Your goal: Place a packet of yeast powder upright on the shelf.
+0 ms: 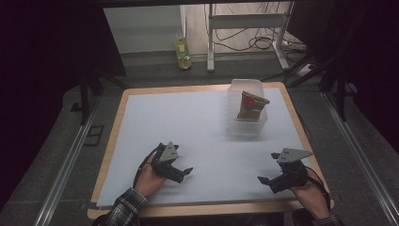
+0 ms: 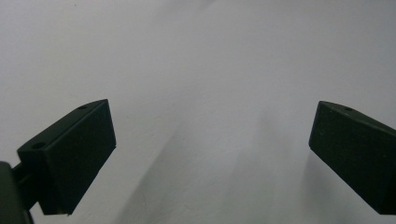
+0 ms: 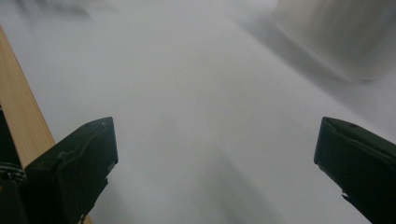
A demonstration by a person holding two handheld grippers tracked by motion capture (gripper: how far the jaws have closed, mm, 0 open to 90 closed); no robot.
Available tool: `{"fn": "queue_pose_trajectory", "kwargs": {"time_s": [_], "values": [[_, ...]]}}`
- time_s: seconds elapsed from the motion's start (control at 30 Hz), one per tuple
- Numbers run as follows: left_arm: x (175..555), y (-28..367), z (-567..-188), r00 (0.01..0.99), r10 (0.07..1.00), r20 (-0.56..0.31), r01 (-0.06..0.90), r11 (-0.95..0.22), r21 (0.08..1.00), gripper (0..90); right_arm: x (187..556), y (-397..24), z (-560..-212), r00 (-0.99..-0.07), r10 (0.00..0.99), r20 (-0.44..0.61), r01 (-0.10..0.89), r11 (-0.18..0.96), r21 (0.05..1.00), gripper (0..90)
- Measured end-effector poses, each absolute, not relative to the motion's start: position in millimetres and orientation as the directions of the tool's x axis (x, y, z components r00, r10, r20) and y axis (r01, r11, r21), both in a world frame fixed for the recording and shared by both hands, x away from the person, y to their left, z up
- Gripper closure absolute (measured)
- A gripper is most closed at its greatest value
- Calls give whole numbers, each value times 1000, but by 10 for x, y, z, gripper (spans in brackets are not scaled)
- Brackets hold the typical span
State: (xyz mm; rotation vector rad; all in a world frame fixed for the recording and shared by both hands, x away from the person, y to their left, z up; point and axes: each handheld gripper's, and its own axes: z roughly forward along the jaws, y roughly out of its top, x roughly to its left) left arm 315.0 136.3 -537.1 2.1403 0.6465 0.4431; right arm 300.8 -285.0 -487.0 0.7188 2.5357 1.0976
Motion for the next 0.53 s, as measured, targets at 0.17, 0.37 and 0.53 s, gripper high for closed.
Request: {"fn": "queue_pose_trajectory", "kwargs": {"time_s": [0.17, 0.37, 0.53], "values": [[3152, 1365, -5370, 807, 586, 76, 297, -513, 806, 2, 3028, -2823, -5010, -845, 532, -54, 344, 619, 706, 0], [3160, 1364, -5367, 808, 586, 55, 314, -508, 802, 1, 3034, -2796, -5084, -854, 518, -55, 354, 656, 667, 0], [3165, 1372, -5354, 807, 589, 44, 321, -500, 805, 1, 3031, -2789, -5104, -857, 513, -53, 359, 667, 652, 2]]}}
